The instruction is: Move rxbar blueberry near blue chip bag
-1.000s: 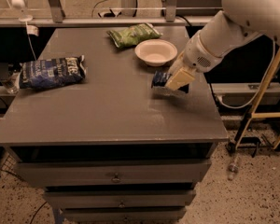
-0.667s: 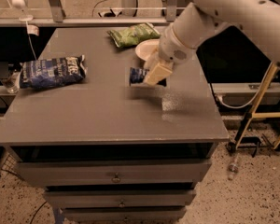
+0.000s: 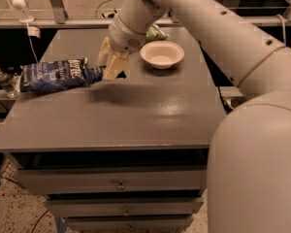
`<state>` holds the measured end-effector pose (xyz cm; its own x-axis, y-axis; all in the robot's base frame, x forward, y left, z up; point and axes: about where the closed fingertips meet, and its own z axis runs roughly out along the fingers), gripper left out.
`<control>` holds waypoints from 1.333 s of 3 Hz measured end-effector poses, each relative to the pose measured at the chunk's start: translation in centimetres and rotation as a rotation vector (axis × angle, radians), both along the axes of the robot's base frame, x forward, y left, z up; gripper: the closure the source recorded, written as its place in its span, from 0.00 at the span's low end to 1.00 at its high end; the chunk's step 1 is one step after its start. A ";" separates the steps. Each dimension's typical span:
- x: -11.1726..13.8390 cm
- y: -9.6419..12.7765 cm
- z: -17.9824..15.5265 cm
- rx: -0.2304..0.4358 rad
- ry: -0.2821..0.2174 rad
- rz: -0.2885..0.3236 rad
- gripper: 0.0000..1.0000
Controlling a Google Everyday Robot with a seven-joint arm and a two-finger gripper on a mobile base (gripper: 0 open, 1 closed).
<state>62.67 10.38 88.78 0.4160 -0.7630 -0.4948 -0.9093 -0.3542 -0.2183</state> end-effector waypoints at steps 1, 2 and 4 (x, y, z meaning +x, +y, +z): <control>1.7 3.3 -0.6 0.000 -0.004 0.058 1.00; 2.1 4.1 -0.6 0.007 -0.008 0.065 0.85; 2.2 4.8 -1.1 0.009 -0.005 0.069 0.30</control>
Offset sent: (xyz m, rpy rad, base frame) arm 0.0171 0.0333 -0.0058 0.0000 -0.0040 0.0577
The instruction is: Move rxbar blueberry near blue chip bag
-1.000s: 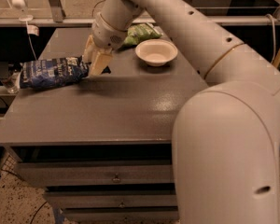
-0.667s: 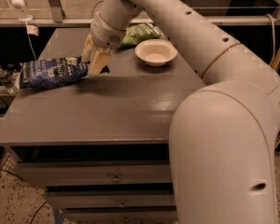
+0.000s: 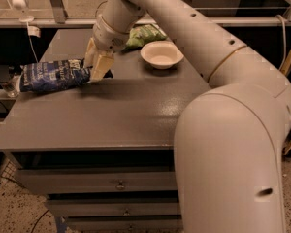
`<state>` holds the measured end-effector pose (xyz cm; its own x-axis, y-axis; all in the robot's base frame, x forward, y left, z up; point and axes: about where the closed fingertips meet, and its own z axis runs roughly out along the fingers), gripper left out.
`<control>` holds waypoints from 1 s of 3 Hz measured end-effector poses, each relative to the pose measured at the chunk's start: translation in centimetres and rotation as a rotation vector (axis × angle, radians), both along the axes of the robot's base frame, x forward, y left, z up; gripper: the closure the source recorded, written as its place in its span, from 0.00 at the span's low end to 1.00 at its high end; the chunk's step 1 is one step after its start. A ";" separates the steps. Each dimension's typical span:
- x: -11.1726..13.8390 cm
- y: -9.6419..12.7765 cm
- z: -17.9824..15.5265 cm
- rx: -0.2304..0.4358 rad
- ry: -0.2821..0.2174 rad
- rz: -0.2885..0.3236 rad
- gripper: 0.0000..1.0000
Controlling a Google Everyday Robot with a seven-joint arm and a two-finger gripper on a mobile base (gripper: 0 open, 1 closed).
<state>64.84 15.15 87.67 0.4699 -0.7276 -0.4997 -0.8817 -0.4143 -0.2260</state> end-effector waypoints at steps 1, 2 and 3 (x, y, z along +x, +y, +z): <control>0.0 0.2 -0.2 0.001 0.001 0.001 0.08; -0.4 -0.2 0.1 -0.007 -0.010 -0.018 0.00; -1.1 -3.2 1.1 -0.057 -0.022 -0.096 0.00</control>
Offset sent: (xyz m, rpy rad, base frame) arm -0.0111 -0.0134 0.0109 -0.0190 -0.0332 -0.0536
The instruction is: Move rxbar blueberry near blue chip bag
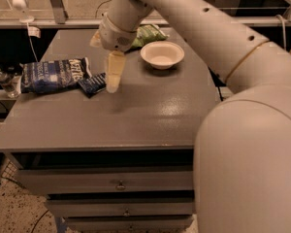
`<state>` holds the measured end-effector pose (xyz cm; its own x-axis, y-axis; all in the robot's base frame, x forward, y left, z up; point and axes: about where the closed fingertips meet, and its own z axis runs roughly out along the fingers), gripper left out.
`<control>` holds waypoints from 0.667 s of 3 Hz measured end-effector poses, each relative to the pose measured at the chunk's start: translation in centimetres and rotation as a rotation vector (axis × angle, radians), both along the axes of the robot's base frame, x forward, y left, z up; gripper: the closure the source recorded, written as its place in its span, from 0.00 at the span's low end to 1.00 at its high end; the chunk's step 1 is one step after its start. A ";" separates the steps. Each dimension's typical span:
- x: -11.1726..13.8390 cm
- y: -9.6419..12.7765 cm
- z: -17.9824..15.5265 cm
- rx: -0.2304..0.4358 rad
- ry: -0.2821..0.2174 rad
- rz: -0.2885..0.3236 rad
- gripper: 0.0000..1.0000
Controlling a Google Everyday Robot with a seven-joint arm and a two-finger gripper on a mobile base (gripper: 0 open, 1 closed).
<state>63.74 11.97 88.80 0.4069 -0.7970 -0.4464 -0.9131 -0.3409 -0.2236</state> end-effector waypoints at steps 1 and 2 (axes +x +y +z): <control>-0.9 -4.8 1.8 -0.067 0.002 -0.130 0.00; -1.7 -11.4 4.2 -0.137 -0.005 -0.293 0.00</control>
Offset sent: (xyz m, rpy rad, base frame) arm -0.0316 -0.2072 0.0789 -0.2296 -0.0145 -0.5070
